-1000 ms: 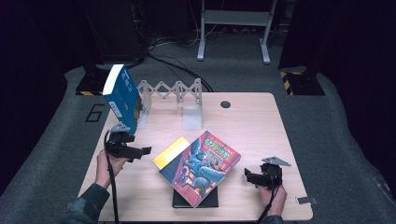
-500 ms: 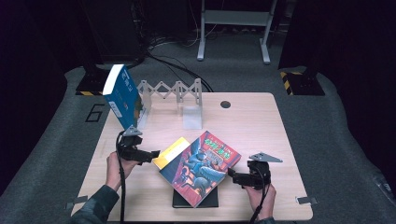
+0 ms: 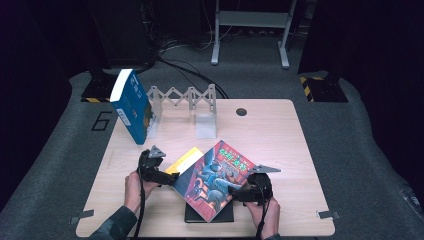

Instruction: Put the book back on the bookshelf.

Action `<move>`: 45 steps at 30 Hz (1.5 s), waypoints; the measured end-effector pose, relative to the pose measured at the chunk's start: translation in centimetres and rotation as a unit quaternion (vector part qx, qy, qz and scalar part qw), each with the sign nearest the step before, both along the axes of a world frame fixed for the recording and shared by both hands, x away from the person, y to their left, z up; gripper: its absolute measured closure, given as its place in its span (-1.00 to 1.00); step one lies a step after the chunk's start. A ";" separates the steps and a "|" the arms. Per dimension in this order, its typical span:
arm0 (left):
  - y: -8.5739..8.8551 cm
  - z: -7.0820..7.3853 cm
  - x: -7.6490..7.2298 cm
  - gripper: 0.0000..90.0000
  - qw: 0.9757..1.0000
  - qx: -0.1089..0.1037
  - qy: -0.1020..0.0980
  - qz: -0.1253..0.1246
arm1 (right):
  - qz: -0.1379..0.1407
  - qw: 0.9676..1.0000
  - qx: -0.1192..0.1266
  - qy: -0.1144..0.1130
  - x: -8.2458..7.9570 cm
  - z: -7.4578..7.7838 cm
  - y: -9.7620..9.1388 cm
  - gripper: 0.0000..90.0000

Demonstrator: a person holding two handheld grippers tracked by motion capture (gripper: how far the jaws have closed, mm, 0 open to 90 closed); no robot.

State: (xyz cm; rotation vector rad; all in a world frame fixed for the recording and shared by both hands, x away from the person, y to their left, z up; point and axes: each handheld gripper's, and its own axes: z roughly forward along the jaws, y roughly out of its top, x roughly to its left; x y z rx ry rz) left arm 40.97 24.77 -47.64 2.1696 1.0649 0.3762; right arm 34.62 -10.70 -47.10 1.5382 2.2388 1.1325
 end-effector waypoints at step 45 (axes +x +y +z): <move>0.5 -0.2 -2.9 -1.00 1.000 0.000 0.001 -0.011 | 0.051 0.999 -0.007 0.000 4.2 0.4 0.4 -0.74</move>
